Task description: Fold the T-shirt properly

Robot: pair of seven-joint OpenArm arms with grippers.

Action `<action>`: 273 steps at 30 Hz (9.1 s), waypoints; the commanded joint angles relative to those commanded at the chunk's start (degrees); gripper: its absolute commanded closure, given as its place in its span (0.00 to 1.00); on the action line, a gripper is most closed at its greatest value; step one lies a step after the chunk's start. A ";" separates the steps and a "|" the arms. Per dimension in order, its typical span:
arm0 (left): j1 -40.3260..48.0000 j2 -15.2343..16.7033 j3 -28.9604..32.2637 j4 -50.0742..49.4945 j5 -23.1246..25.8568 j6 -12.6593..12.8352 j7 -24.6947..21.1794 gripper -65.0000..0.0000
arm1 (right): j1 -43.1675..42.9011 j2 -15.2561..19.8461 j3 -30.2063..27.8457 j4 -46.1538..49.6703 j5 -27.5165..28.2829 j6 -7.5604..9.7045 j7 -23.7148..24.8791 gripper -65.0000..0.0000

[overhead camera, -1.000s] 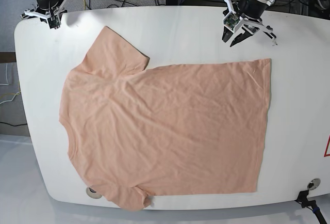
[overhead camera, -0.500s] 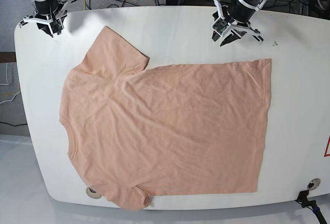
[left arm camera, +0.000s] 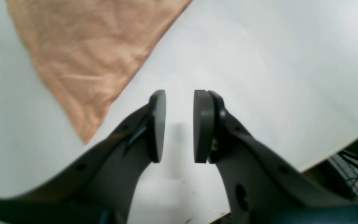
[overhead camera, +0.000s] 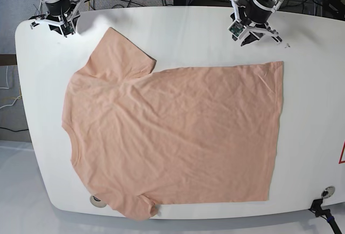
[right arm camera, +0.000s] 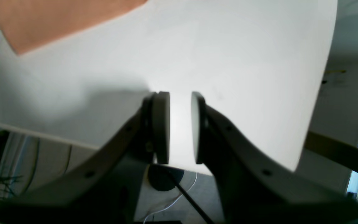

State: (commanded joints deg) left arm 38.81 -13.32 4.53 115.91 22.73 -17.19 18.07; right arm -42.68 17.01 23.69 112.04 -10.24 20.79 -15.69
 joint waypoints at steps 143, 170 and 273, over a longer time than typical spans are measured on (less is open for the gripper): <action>-15.74 0.26 -45.27 -16.79 -59.52 -22.81 22.59 0.42 | 18.46 -16.18 7.56 -15.30 75.78 -10.64 -36.40 1.00; -24.62 4.04 -39.91 -33.85 -60.92 -22.81 28.92 0.43 | 18.46 -15.03 7.38 -15.30 75.87 -10.64 -36.40 1.00; -37.01 1.58 -38.51 -33.41 -60.84 -22.81 35.16 1.00 | 29.19 -8.09 7.21 -20.40 92.84 -10.37 -36.48 1.00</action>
State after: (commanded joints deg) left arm 1.80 -11.74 -33.98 82.51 -38.11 -40.00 53.23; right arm -13.49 8.92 30.90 91.65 82.59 10.42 -52.18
